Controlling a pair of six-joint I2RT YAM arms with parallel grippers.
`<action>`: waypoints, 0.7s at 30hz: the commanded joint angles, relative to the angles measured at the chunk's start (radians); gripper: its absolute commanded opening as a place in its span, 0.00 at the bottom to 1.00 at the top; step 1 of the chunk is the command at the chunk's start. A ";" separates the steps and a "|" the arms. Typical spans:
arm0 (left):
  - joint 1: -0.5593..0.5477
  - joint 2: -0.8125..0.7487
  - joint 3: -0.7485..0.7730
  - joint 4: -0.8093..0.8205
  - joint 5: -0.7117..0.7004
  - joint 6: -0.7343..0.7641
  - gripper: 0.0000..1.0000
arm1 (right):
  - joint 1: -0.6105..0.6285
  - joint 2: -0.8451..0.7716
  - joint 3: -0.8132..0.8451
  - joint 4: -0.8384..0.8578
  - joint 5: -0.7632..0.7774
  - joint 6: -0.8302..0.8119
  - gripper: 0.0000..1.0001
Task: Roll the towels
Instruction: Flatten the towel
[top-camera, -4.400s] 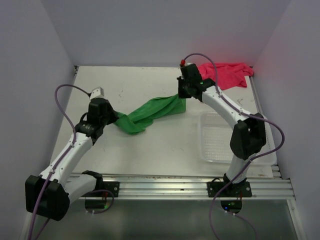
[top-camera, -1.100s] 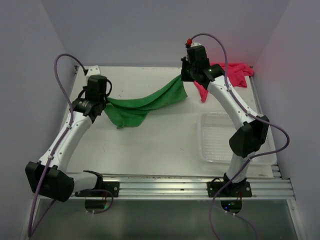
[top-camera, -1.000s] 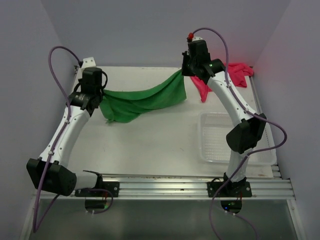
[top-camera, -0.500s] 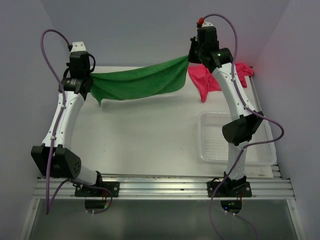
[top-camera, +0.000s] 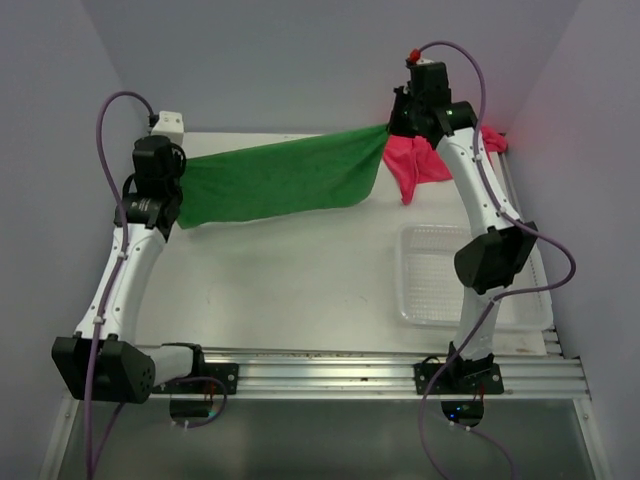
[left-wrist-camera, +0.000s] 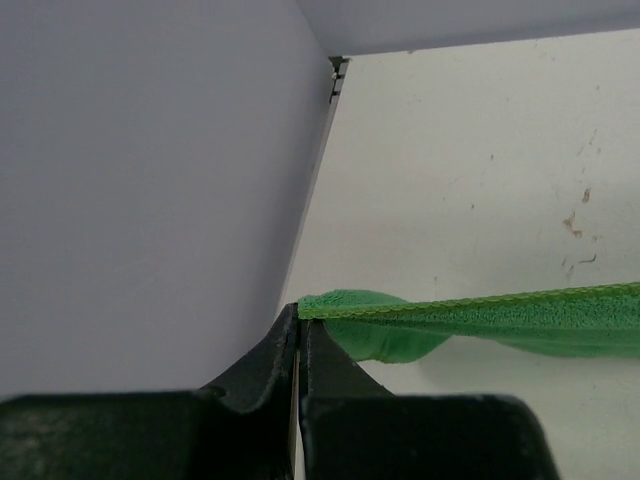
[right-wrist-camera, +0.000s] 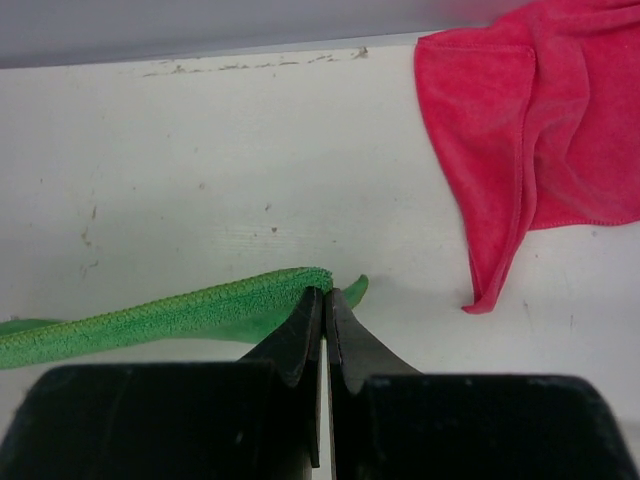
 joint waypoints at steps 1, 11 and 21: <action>0.011 -0.056 0.003 0.087 0.025 0.088 0.00 | -0.011 -0.134 -0.052 0.051 -0.034 -0.016 0.00; 0.010 -0.180 -0.017 0.012 0.124 0.072 0.00 | -0.006 -0.354 -0.326 0.120 -0.100 0.012 0.00; 0.010 -0.378 -0.122 -0.067 0.196 0.020 0.00 | 0.017 -0.632 -0.598 0.130 -0.133 0.018 0.00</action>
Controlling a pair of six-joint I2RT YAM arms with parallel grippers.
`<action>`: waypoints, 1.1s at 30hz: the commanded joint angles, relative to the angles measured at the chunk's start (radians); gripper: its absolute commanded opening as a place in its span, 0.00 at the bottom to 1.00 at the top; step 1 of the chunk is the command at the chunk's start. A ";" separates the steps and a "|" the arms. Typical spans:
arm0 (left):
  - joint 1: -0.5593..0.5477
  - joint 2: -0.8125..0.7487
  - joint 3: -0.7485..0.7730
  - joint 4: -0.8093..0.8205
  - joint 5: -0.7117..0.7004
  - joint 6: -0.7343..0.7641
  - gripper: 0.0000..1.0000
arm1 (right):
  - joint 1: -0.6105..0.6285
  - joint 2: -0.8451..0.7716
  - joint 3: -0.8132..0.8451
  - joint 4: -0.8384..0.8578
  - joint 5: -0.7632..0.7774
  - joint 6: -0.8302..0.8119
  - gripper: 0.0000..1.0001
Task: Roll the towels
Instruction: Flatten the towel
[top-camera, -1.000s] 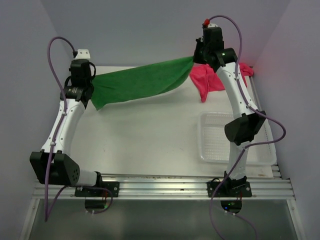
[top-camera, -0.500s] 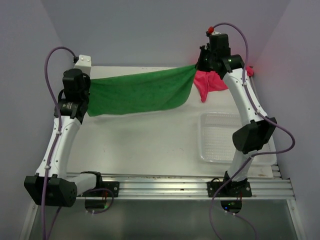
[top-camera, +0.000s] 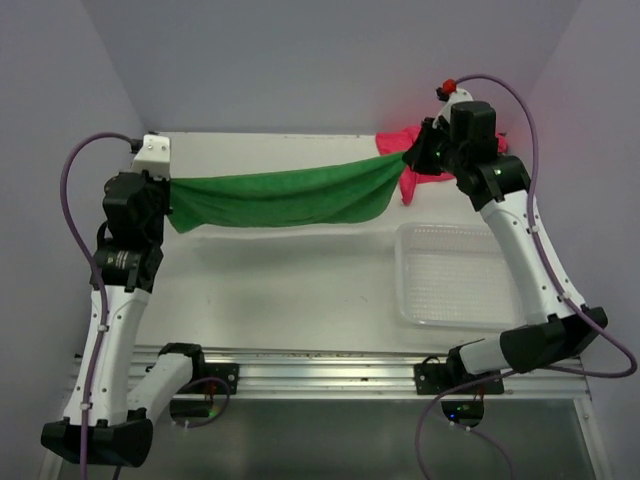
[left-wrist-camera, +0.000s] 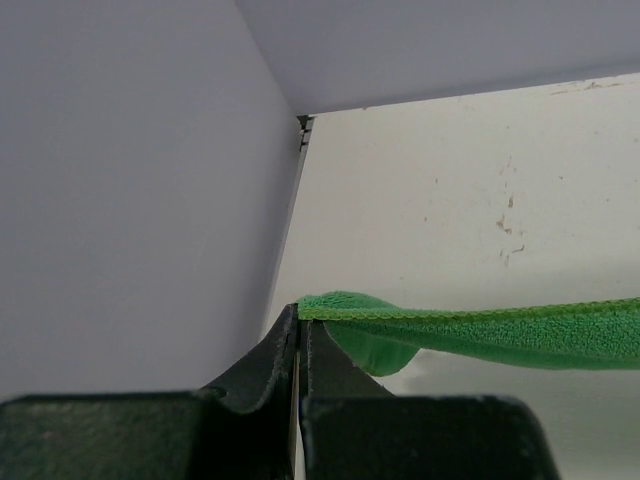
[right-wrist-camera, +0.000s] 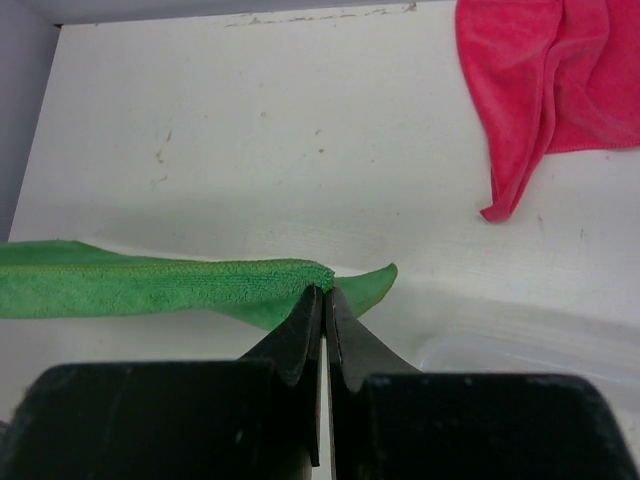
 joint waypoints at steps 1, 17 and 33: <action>0.008 -0.082 -0.020 -0.046 0.048 -0.022 0.00 | 0.014 -0.110 -0.060 0.015 -0.028 0.008 0.00; 0.008 -0.171 -0.098 -0.169 0.145 -0.140 0.00 | 0.023 -0.110 -0.109 -0.065 0.018 0.057 0.00; 0.008 0.399 0.000 0.152 0.087 -0.074 0.00 | 0.017 0.419 0.171 0.104 0.107 0.005 0.00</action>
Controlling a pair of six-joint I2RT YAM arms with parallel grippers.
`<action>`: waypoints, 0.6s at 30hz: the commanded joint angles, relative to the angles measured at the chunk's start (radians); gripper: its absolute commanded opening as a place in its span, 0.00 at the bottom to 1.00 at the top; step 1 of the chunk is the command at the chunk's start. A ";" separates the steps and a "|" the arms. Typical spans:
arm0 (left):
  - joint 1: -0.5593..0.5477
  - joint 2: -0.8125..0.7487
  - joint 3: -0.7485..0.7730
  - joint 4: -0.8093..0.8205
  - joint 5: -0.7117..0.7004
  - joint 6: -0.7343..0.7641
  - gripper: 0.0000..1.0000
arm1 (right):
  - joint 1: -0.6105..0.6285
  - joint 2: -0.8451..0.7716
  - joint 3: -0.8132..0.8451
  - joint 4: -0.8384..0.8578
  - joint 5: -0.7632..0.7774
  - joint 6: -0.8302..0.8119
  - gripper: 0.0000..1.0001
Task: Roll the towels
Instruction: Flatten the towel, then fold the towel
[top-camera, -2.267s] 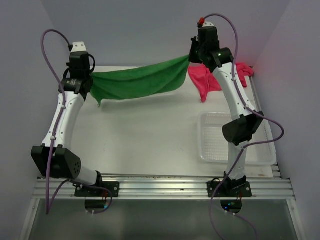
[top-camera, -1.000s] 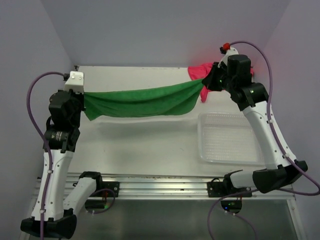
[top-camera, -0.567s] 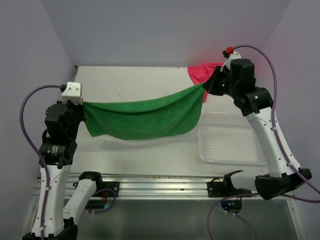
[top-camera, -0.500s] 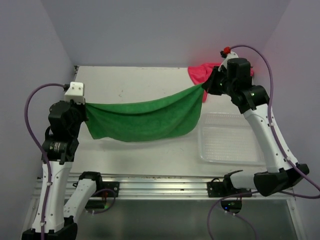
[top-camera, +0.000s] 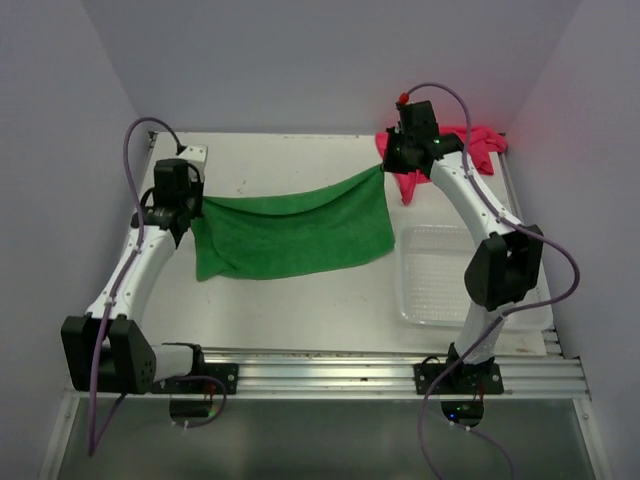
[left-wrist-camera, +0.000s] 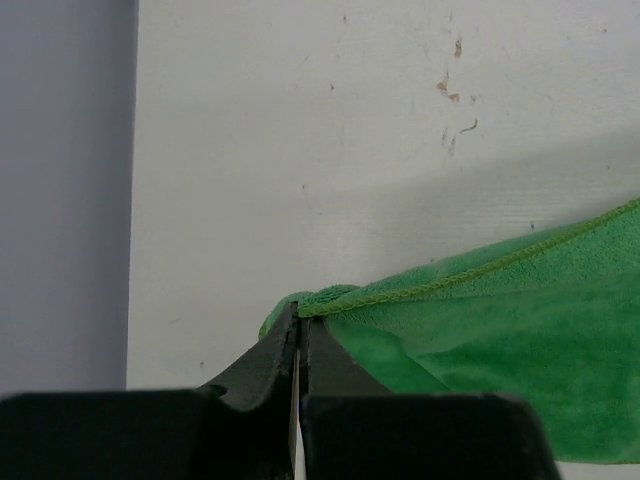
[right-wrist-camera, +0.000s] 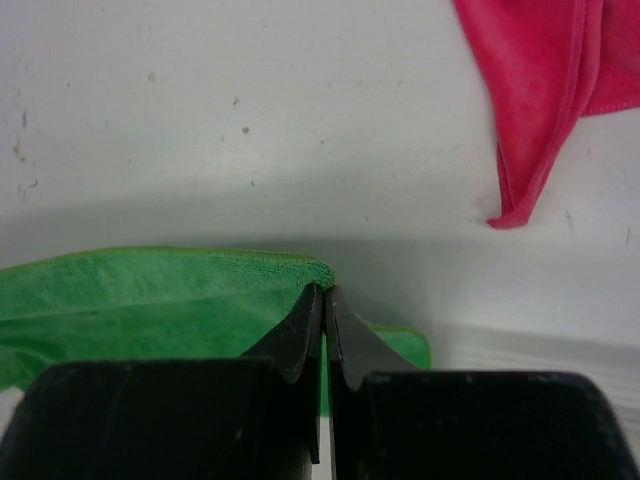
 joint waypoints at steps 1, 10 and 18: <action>0.007 0.094 0.122 0.141 -0.041 0.047 0.00 | -0.008 0.079 0.152 0.078 0.039 -0.028 0.00; 0.007 0.347 0.271 0.189 -0.087 0.136 0.00 | -0.029 0.344 0.429 0.078 0.032 -0.031 0.00; 0.008 0.430 0.286 0.241 -0.090 0.184 0.00 | -0.037 0.375 0.412 0.141 0.007 -0.063 0.00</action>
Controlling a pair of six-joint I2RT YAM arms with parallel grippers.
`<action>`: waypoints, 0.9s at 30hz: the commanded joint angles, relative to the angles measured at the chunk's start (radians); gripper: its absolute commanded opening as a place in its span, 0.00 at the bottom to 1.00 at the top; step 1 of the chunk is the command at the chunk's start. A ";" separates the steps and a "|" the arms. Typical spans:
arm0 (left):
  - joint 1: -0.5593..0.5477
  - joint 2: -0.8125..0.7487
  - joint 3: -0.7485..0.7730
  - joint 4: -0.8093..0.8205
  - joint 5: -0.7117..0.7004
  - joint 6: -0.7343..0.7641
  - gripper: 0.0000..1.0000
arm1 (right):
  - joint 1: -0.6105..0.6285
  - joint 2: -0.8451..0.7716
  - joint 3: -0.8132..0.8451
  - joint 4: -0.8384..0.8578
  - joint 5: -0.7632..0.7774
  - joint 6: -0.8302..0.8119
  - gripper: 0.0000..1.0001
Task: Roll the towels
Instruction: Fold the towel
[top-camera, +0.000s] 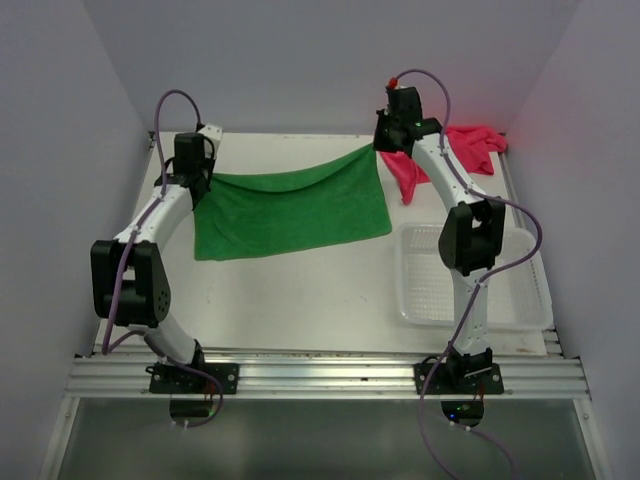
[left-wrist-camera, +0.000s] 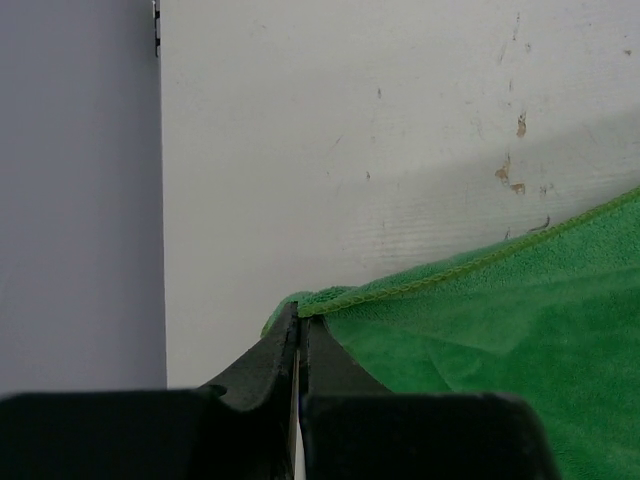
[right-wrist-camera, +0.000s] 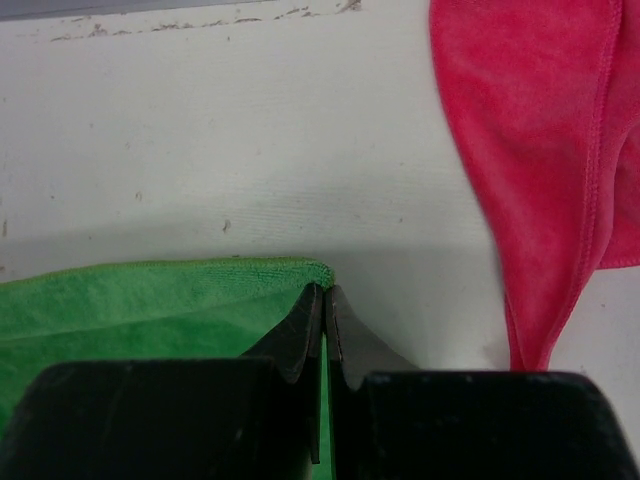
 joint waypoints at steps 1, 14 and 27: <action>0.008 0.015 0.038 0.081 -0.013 0.038 0.00 | -0.011 -0.019 0.000 0.070 -0.010 -0.026 0.00; 0.008 -0.043 -0.103 0.115 -0.001 0.032 0.00 | -0.039 -0.177 -0.307 0.191 -0.030 -0.063 0.00; 0.008 -0.112 -0.174 0.057 -0.033 0.002 0.00 | -0.045 -0.234 -0.384 0.176 -0.063 -0.057 0.00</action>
